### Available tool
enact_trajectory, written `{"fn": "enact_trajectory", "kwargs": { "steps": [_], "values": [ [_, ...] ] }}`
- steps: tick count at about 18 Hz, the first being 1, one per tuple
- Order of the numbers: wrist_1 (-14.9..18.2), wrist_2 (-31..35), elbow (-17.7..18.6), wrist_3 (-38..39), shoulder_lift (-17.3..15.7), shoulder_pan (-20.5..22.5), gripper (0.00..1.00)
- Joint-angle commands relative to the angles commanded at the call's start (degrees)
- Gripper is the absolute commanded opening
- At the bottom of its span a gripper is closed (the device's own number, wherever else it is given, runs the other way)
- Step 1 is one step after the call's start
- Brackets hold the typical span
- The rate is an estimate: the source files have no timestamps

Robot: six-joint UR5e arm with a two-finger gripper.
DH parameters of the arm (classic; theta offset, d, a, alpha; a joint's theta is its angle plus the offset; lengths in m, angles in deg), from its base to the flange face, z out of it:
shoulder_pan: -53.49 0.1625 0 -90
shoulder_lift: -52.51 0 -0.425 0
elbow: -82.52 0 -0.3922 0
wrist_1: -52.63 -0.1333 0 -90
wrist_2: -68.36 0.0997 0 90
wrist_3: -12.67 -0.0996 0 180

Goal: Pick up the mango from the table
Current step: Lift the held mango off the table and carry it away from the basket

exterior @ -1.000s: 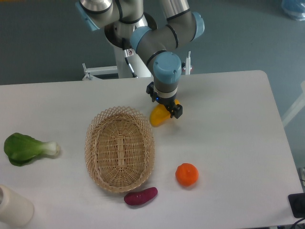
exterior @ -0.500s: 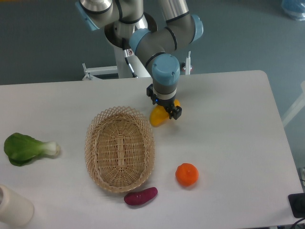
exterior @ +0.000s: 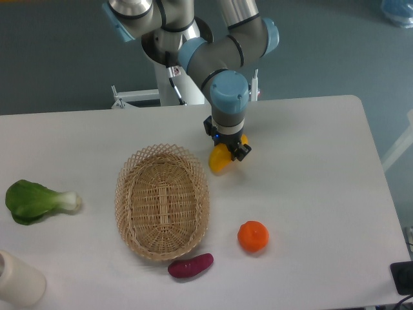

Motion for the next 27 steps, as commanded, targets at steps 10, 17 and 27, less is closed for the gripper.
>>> {"fn": "enact_trajectory", "kwargs": {
  "steps": [10,17,27],
  "values": [
    [0.5,-2.2,-9.9,0.1,2.2,2.7,0.35],
    [0.6,-5.7,-15.4,-0.1,4.5,4.1,0.36],
    [5.2,-4.9,-20.2,-3.8,6.1,4.8,0.37]
  ]
}}
